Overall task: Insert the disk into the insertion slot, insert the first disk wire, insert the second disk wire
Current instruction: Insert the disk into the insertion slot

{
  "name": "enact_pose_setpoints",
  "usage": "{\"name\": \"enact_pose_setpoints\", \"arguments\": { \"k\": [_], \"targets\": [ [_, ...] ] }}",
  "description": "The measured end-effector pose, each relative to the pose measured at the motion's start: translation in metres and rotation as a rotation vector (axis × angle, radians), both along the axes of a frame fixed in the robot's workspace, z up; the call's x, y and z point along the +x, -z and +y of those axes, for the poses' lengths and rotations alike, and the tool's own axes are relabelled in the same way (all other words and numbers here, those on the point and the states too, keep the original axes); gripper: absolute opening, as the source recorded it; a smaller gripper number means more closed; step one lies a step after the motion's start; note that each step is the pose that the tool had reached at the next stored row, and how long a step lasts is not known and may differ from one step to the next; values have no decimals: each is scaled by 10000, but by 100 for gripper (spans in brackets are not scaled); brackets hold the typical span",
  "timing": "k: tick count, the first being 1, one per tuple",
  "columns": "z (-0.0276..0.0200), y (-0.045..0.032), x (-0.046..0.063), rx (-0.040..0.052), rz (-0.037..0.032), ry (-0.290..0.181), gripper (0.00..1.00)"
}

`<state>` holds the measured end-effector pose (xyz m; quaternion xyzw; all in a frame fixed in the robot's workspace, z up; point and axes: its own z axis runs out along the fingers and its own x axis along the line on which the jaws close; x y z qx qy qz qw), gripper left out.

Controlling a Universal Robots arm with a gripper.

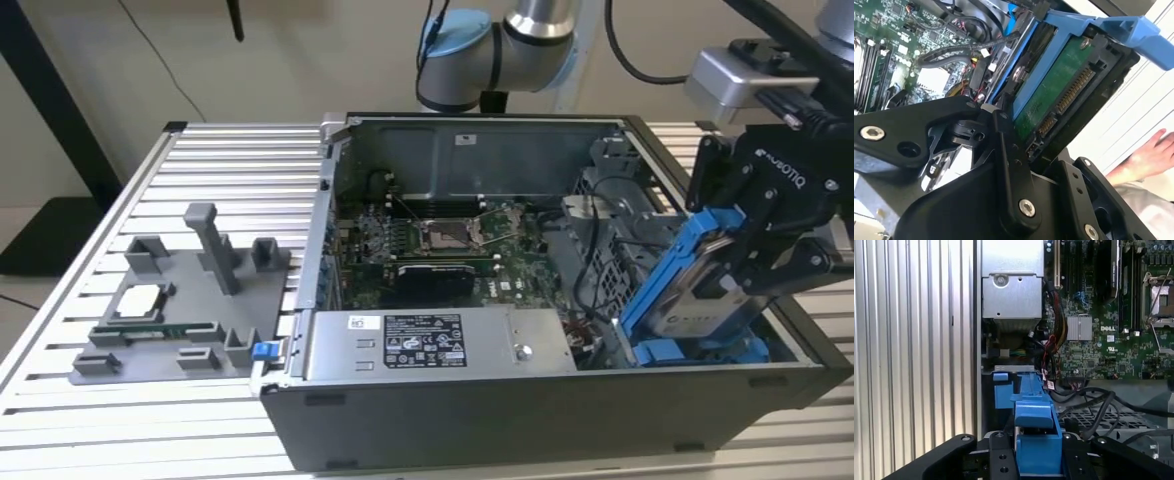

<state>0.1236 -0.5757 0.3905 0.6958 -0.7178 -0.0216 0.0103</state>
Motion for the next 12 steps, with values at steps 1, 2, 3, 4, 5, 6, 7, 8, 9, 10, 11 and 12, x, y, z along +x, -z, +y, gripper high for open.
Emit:
{"name": "enact_pose_setpoints", "arguments": {
  "k": [1,2,3,4,5,6,7,8,9,10,11,12],
  "targets": [
    [0,18,0,2,-4,1,0],
    [0,35,0,1,-9,1,0],
    [0,54,-1,0,-13,1,0],
    [0,73,-1,1,-17,1,0],
    [0,90,0,1,-20,1,0],
    [0,109,0,1,-23,1,0],
    [0,127,0,1,-26,1,0],
    [0,138,0,2,-28,1,0],
    [0,138,0,1,-28,1,0],
    [0,138,0,-1,-28,1,0],
    [0,138,0,-2,-28,1,0],
    [0,138,0,-2,-28,1,0]
  ]
}}
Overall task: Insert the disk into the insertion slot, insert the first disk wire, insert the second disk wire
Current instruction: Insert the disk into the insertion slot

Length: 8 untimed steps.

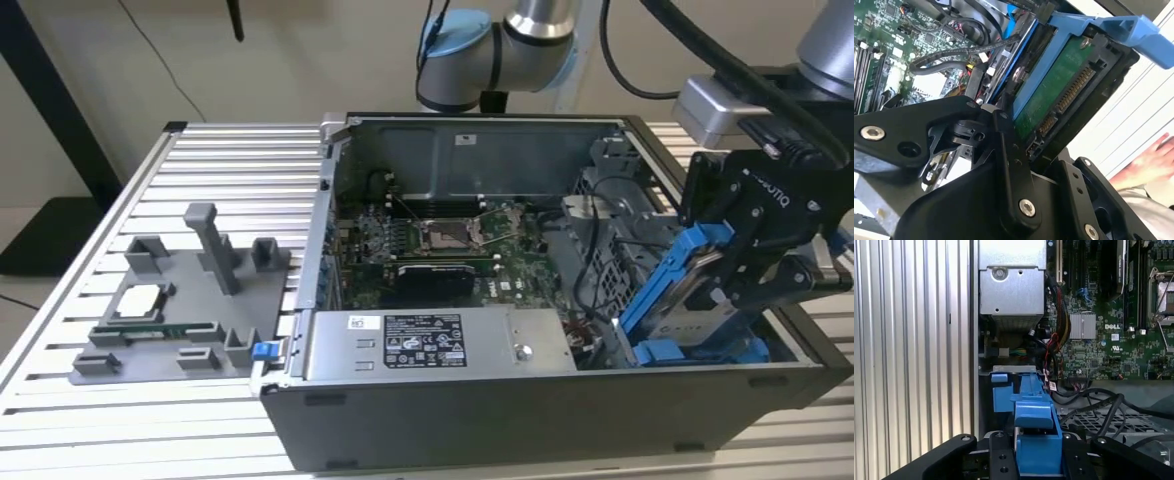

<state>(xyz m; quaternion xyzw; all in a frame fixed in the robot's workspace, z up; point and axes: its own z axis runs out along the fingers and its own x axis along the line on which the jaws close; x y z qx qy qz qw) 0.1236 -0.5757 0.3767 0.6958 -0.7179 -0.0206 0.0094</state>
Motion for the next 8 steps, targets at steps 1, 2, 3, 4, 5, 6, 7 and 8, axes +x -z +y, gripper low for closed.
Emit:
{"name": "enact_pose_setpoints", "arguments": {
  "k": [1,2,3,4,5,6,7,8],
  "targets": [
    [0,1,0,1,0,0,0],
    [0,2,0,3,0,0,0],
    [0,2,1,1,-3,-1,0],
    [0,2,0,1,-1,0,100],
    [0,3,0,1,0,0,100],
    [0,3,0,1,0,0,100],
    [0,3,0,4,0,0,100],
    [0,-3,0,4,0,1,100]
  ]
}}
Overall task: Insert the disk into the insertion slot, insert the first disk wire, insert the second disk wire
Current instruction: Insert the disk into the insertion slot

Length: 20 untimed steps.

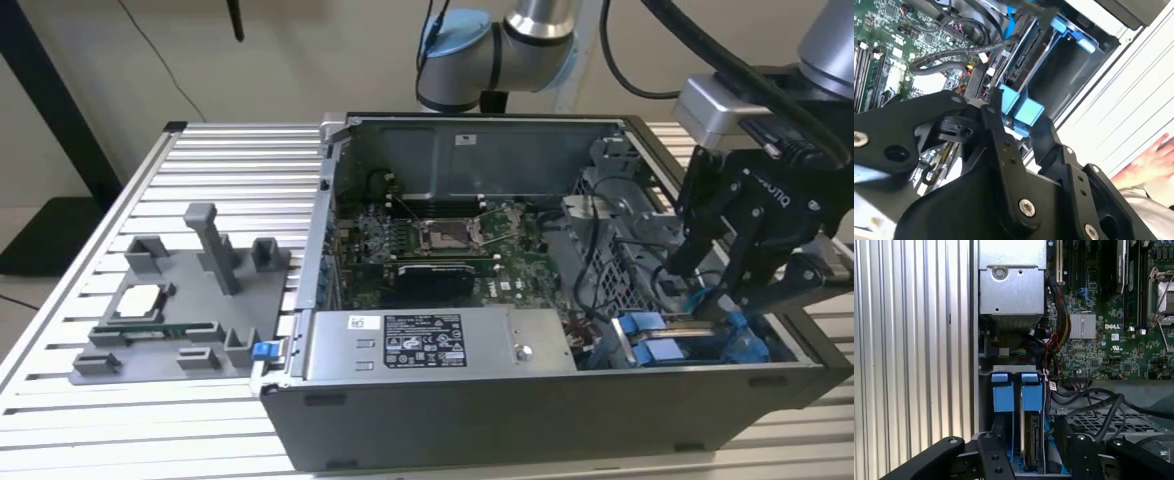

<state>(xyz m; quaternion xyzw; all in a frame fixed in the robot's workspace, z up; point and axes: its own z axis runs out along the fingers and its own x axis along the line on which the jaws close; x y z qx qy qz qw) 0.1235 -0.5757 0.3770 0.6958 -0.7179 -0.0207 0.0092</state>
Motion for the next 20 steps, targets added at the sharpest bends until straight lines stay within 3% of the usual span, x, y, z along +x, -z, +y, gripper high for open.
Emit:
{"name": "enact_pose_setpoints", "arguments": {
  "k": [4,8,11,14,17,20],
  "targets": [
    [0,-46,0,0,2,1,100],
    [46,-61,0,8,2,0,100],
    [71,-122,0,7,2,0,100],
    [96,-129,0,95,-6,0,100],
    [125,-124,0,242,-62,-19,100],
    [151,-111,0,267,-224,-85,100]
  ]
}}
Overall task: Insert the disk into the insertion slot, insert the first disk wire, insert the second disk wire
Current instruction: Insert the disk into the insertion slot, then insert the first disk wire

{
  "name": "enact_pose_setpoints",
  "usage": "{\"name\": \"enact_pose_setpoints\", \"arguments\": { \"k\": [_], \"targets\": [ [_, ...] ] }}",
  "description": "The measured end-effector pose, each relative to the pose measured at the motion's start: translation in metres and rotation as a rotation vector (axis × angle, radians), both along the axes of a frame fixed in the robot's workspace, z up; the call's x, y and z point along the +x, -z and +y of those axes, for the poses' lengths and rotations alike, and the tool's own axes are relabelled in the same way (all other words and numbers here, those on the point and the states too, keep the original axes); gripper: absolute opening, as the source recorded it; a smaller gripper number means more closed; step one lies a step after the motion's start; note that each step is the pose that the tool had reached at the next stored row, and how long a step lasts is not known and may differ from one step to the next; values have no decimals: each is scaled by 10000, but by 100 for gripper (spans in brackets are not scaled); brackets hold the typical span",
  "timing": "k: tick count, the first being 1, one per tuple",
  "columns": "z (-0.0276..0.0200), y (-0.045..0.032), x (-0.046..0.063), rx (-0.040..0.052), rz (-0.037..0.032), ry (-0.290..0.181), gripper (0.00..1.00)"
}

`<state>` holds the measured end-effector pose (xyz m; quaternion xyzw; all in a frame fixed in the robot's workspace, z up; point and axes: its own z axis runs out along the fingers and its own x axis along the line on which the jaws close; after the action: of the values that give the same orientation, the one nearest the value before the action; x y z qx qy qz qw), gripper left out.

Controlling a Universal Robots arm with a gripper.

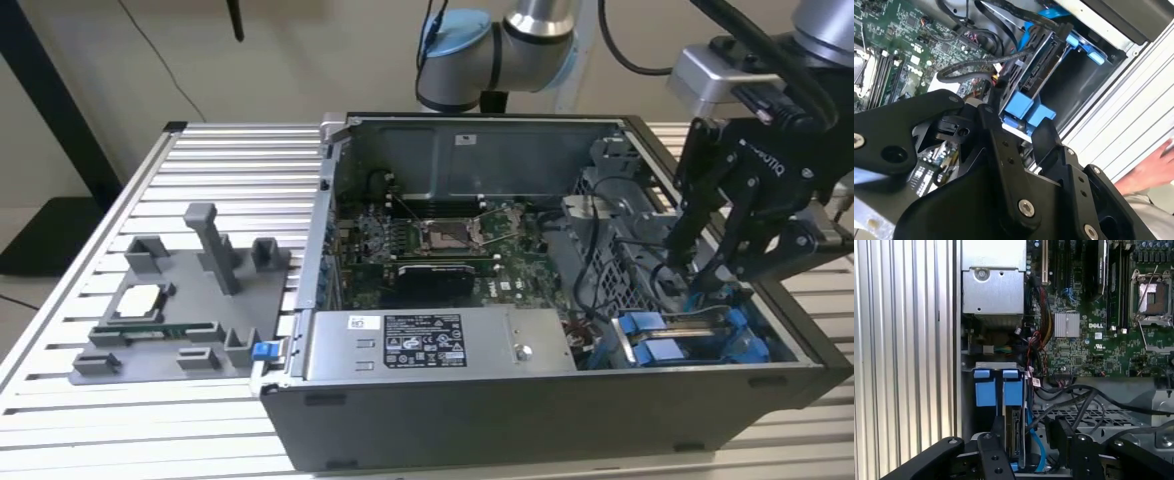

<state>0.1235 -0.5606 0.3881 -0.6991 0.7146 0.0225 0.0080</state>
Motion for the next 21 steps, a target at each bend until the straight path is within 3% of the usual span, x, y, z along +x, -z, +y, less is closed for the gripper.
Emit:
{"name": "enact_pose_setpoints", "arguments": {
  "k": [3,9,14,21],
  "targets": [
    [21,21,-13,8,-203,-43,100],
    [72,72,-61,28,-441,-109,100],
    [74,74,-61,66,-499,-159,100],
    [74,75,-59,273,-515,-278,100]
  ]
}}
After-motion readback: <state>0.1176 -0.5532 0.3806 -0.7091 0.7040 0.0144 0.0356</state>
